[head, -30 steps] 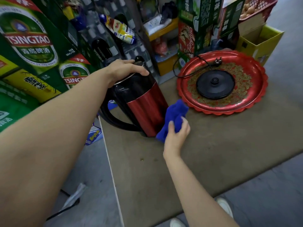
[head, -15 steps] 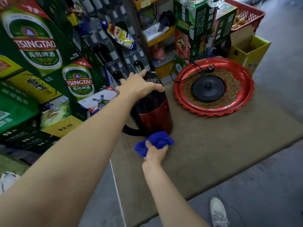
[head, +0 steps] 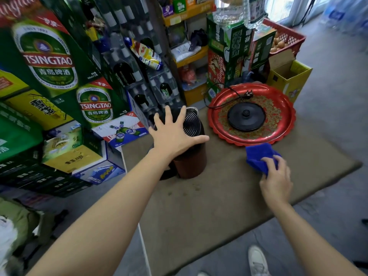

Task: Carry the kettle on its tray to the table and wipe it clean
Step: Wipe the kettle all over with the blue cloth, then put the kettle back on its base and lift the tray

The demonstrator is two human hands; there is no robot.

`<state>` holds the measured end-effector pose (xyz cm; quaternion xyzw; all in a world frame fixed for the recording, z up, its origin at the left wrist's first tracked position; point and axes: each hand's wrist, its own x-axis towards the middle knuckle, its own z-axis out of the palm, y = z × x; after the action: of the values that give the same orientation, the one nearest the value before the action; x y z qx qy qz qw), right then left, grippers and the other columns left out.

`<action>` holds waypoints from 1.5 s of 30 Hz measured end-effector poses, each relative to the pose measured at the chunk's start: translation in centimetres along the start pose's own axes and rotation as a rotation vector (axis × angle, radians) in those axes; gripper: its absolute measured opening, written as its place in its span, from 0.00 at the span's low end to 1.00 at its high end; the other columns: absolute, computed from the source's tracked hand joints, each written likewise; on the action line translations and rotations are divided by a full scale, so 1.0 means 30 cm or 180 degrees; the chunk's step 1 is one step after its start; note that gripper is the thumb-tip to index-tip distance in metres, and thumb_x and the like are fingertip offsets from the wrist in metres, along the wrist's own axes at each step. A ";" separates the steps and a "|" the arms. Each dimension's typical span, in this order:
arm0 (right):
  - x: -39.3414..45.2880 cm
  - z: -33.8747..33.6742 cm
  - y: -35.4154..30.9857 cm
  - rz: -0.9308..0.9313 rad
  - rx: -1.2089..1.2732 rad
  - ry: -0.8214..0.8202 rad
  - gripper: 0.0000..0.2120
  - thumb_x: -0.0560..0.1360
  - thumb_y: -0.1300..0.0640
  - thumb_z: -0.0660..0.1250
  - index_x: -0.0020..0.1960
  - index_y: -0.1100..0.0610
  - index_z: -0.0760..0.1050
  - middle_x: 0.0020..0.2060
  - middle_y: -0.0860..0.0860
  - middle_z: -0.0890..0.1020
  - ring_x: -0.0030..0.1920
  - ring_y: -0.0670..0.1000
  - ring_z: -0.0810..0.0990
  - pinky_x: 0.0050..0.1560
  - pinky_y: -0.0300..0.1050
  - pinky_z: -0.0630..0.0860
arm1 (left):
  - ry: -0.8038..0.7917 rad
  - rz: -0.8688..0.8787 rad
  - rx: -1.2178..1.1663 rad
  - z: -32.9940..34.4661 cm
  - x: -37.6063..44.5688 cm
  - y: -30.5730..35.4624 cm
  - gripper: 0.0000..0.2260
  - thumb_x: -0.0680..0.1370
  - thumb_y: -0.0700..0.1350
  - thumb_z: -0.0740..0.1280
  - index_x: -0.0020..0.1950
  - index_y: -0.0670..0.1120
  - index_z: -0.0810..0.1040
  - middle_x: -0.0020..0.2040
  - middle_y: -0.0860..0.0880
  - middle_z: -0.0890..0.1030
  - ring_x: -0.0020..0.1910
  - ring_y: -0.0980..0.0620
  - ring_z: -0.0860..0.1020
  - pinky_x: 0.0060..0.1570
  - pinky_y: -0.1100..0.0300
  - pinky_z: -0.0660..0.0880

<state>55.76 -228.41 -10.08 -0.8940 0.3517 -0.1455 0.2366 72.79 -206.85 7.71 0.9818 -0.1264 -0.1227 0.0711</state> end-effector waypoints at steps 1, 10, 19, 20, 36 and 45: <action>0.011 0.005 0.031 0.0007 -0.0146 -0.0082 0.23 0.68 0.71 0.70 0.61 0.57 0.77 0.67 0.58 0.73 0.61 0.66 0.72 0.49 0.60 0.77 | 0.0096 0.0105 -0.0070 0.001 -0.019 -0.025 0.50 0.64 0.79 0.62 0.80 0.64 0.45 0.83 0.49 0.44 0.80 0.38 0.45 0.74 0.32 0.49; -0.030 -0.014 -0.008 -0.0149 -0.0642 -0.0359 0.34 0.68 0.54 0.77 0.71 0.57 0.72 0.73 0.61 0.69 0.76 0.65 0.57 0.75 0.66 0.46 | 0.1111 -0.0161 -0.2150 0.198 -0.251 -0.317 0.32 0.75 0.55 0.72 0.77 0.58 0.64 0.73 0.55 0.73 0.72 0.55 0.71 0.70 0.50 0.71; -0.207 0.046 -0.451 -0.0381 0.2100 -0.0926 0.38 0.73 0.50 0.75 0.78 0.52 0.61 0.74 0.47 0.68 0.73 0.42 0.63 0.69 0.27 0.56 | 0.1255 -0.0191 -0.3762 0.221 -0.269 -0.266 0.20 0.77 0.38 0.72 0.67 0.51 0.76 0.62 0.54 0.81 0.63 0.57 0.78 0.66 0.57 0.73; -0.200 0.054 -0.479 -0.0357 0.2248 -0.0927 0.40 0.72 0.49 0.75 0.78 0.52 0.60 0.75 0.47 0.67 0.74 0.41 0.63 0.69 0.26 0.56 | 0.1291 -0.0223 -0.3896 0.220 -0.265 -0.254 0.20 0.76 0.37 0.72 0.67 0.50 0.77 0.61 0.52 0.82 0.63 0.56 0.78 0.66 0.57 0.73; 0.285 -0.110 -0.427 -0.0296 0.2911 -0.0192 0.46 0.67 0.43 0.77 0.78 0.47 0.57 0.75 0.45 0.69 0.75 0.46 0.65 0.73 0.56 0.66 | 0.1113 0.0362 -0.5270 0.015 -0.029 0.208 0.21 0.74 0.32 0.72 0.64 0.49 0.80 0.60 0.48 0.84 0.60 0.54 0.81 0.58 0.63 0.77; 0.689 -0.169 -0.248 -0.0420 0.2472 -0.0276 0.46 0.66 0.42 0.76 0.78 0.46 0.58 0.71 0.45 0.73 0.72 0.44 0.70 0.72 0.54 0.69 | 0.0934 0.0308 -0.5551 0.078 0.266 0.504 0.19 0.74 0.31 0.72 0.61 0.49 0.80 0.54 0.51 0.85 0.52 0.57 0.83 0.51 0.66 0.77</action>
<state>72.45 -239.70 0.04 -0.7640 0.2020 -0.2447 0.5618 76.18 -223.72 6.27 0.5776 -0.0188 -0.0452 0.8149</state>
